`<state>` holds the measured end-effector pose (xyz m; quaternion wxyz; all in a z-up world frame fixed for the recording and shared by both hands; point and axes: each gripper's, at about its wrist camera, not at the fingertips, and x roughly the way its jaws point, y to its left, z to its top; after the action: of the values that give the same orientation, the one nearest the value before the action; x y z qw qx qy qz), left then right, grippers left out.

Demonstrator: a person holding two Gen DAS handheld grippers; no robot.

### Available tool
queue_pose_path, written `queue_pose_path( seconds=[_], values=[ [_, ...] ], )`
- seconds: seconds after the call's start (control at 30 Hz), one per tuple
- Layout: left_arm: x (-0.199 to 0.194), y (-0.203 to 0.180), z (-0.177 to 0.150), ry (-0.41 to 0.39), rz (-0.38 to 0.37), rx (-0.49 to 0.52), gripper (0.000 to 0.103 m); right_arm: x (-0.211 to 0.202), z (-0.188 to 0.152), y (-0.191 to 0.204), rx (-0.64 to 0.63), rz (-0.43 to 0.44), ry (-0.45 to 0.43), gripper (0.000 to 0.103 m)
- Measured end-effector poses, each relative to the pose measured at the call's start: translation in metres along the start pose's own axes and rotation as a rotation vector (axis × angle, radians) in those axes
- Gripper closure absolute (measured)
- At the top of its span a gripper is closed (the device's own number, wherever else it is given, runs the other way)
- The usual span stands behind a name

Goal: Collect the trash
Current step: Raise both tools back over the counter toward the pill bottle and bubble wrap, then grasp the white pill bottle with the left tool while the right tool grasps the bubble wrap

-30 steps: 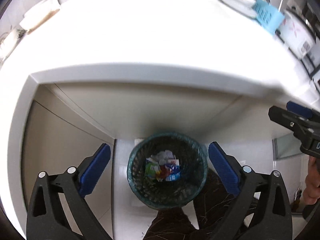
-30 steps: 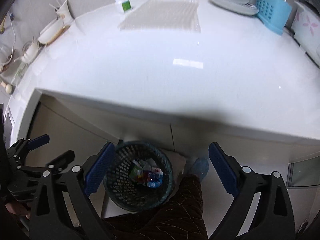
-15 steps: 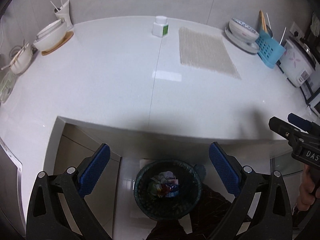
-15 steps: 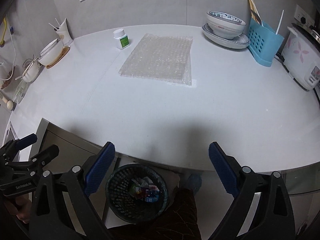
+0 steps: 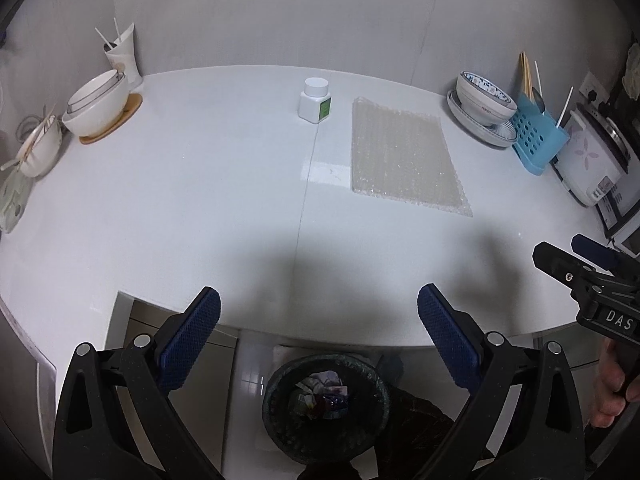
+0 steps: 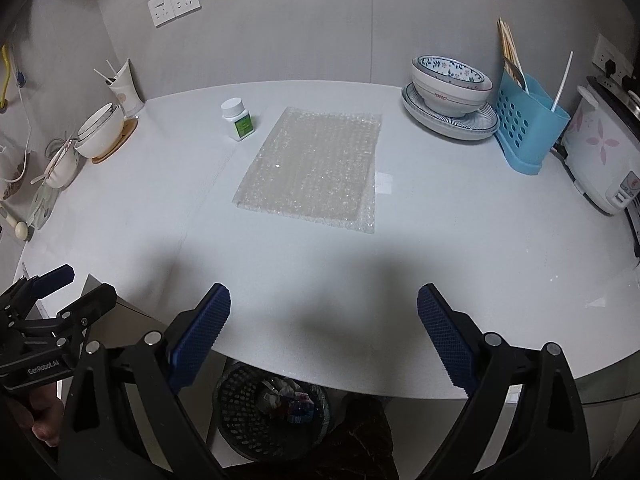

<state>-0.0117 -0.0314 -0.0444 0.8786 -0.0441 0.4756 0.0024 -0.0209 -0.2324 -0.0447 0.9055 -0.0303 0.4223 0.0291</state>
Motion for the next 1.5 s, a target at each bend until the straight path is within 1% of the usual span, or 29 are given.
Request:
queue_pose_path(
  seconds=[0.33, 0.73, 0.93, 1.1, 1.3, 1.5],
  values=[
    [0.013, -0.005, 0.042, -0.014, 0.009, -0.007, 0.006, 0.014, 0.04, -0.011, -0.001, -0.003, -0.002, 0.012],
    [0.049, -0.005, 0.098, -0.009, 0.027, -0.032, 0.006, 0.047, 0.09, -0.024, 0.009, -0.004, 0.027, 0.012],
    [0.078, -0.001, 0.125, -0.002, 0.044, -0.045, 0.006, 0.072, 0.112, -0.025, -0.007, -0.002, 0.055, 0.012],
    [0.109, 0.005, 0.148, 0.009, 0.071, -0.062, 0.006, 0.103, 0.128, -0.026, -0.019, 0.007, 0.097, 0.012],
    [0.149, 0.013, 0.169, 0.018, 0.063, -0.1, 0.006, 0.143, 0.14, -0.026, -0.023, 0.022, 0.158, 0.012],
    [0.186, 0.016, 0.187, 0.016, 0.073, -0.1, 0.006, 0.182, 0.15, -0.02, -0.031, 0.035, 0.221, 0.012]
  ],
)
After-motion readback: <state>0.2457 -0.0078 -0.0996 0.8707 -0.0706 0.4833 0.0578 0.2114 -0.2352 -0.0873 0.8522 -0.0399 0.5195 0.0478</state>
